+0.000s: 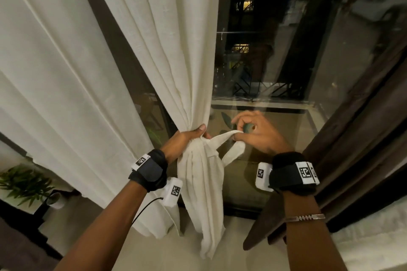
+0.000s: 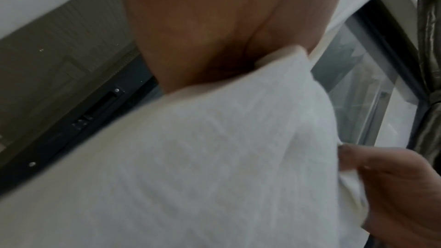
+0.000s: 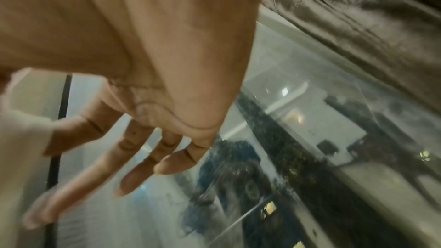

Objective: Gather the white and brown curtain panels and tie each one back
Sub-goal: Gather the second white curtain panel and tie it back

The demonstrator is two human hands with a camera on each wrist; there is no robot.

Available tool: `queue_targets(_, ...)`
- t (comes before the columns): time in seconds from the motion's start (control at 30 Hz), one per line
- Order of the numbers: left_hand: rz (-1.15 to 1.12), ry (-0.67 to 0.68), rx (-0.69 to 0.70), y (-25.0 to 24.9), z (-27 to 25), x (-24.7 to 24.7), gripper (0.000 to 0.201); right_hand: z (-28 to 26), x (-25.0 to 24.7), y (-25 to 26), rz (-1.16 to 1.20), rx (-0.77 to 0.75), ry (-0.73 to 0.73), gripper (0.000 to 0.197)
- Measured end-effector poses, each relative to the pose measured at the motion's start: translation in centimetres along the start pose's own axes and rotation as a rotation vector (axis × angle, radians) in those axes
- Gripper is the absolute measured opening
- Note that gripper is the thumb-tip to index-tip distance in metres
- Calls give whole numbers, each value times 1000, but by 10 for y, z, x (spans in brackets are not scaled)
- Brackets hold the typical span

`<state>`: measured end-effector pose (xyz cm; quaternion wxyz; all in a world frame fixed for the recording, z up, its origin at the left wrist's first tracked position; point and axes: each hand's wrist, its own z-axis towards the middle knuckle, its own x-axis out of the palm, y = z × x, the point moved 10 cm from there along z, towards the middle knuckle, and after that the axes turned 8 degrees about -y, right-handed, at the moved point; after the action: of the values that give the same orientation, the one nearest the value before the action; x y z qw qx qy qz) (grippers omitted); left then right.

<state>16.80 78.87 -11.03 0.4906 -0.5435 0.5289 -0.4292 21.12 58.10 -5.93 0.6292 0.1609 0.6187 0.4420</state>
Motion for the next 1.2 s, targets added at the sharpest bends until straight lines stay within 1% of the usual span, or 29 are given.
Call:
queue_targets(0.1, -33, 21, -44, 10, -5, -3, 35, -13, 6, -2, 343, 75, 10, 21)
queue_targets(0.17, -66, 15, -56, 11, -9, -5, 36, -14, 7, -3, 469, 98, 9, 20)
queue_targets(0.23, -72, 20, -62, 10, -11, -7, 39, -9, 4, -2, 426, 88, 2, 17)
queue_targets(0.33, -47, 27, -47, 5, -13, -6, 40, 1, -14, -2, 305, 64, -103, 29)
queue_targets(0.4, -9, 22, -24, 1, -16, -5, 38, 9, -18, 0, 171, 43, -111, 28)
queue_targets(0.5, 36, 48, -15, 0, -20, 5, 32, 27, -10, -6, -68, -11, -134, 27)
queue_targets(0.57, 56, 32, -5, 0, -21, 10, 23, 36, 5, -14, -149, -8, -113, 27)
queue_targets(0.6, 86, 7, 23, 0, -21, 11, 28, 39, 13, -14, -179, 1, -92, 26)
queue_targets(0.7, 180, -52, 109, -3, -29, 17, 73, 44, 24, -12, -169, 12, -99, 32)
queue_targets(0.73, 200, -60, 133, -5, -32, 19, 78, 43, 25, -8, -133, 17, -108, 34)
queue_targets(0.83, 211, -26, 155, -8, -35, 24, 79, 45, 33, -4, -47, 27, -132, 31)
queue_targets(0.9, 217, -49, 169, -11, -32, 18, 84, 48, 35, -5, -13, 40, -169, 39)
queue_targets(0.93, 223, -66, 187, -14, -31, 15, 79, 49, 35, -5, -24, 45, -184, 40)
queue_targets(1.0, 236, -107, 233, -21, -30, 8, 59, 49, 34, -6, -48, 41, -220, 41)
queue_targets(1.03, 235, -124, 240, -21, -27, 3, 54, 48, 33, -4, -35, 31, -248, 42)
queue_targets(1.07, 242, -150, 234, -19, -24, -2, 54, 45, 30, 0, -8, 27, -274, 39)
queue_targets(1.1, 266, -176, 212, -18, -22, -6, 53, 42, 30, 2, 52, 23, -272, 32)
queue_targets(1.13, 278, -192, 184, -18, -21, -8, 50, 37, 34, 5, 136, 35, -209, 25)
queue_targets(1.17, 276, -201, 156, -16, -17, -10, 44, 32, 44, 6, 242, 54, -87, 23)
queue_targets(1.2, 275, -207, 143, -17, -14, -10, 39, 24, 57, 7, 363, 76, 57, 28)
